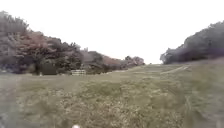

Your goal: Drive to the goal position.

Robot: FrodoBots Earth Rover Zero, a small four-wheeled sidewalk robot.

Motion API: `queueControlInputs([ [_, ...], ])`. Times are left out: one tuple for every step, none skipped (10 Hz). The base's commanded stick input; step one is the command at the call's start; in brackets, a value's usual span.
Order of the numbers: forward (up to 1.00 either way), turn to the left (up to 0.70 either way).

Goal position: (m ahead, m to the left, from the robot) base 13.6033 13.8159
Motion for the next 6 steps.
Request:
queueControlInputs([
  [0.85, -0.1],
  [0.85, -0.01],
  [0.85, 0.01],
  [0.85, 0.01],
  [0.85, 0.01],
  [0.85, 0.01],
])
